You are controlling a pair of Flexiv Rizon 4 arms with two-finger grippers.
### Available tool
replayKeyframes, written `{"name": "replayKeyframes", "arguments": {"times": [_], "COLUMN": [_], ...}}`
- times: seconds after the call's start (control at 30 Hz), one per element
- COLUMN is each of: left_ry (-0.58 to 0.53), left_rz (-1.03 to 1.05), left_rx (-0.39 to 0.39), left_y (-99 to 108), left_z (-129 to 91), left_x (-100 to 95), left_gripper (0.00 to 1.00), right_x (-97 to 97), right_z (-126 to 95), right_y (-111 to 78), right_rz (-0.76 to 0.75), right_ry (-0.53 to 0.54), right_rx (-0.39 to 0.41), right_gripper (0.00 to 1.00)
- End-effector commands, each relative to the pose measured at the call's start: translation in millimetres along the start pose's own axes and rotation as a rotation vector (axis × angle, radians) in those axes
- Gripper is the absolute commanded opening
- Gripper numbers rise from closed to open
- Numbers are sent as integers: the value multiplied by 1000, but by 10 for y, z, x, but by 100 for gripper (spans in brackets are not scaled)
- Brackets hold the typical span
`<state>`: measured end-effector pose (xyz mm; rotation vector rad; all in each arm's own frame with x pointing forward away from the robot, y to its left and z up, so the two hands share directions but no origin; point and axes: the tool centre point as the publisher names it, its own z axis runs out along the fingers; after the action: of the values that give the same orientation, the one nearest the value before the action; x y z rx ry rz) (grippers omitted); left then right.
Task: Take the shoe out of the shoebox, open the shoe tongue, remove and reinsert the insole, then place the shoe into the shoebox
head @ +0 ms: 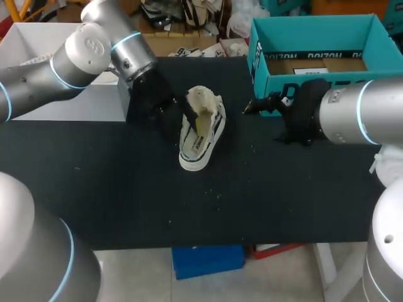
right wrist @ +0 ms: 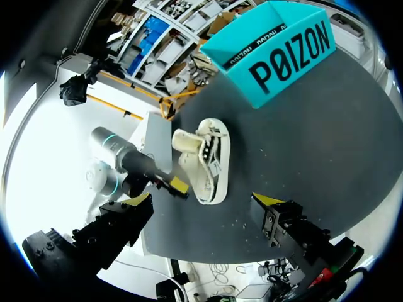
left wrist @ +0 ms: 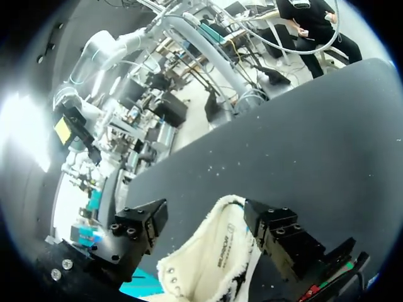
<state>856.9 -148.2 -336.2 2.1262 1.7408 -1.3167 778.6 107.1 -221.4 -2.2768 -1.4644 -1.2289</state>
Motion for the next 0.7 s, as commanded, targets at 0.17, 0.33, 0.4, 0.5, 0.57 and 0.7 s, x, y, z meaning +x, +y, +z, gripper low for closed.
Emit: {"name": "replayKeyframes", "arguments": {"times": [0.17,0.33,0.4,0.5,0.57,0.7], "left_ry": [282,430,476,556,591,664], "left_rz": [-84,-136,-151,-179,-192,-209], "left_rx": [-217,-230,-236,-246,-248,-257], "left_y": [-72,4,14,36,57,126], "left_z": [3,101,119,139,147,145], "left_x": [76,153,174,223,258,330], "left_gripper": [0,0,0,0,0,0], "right_x": [18,18,18,18,18,18], "right_z": [14,14,14,14,14,14], "right_y": [-14,-14,-14,-14,-14,-14], "right_rz": [1,1,1,1,1,1], "right_ry": [-4,-4,-4,-4,-4,-4], "right_rx": [-5,-5,-5,-5,-5,-5], "right_gripper": [100,100,100,100,100,100]}}
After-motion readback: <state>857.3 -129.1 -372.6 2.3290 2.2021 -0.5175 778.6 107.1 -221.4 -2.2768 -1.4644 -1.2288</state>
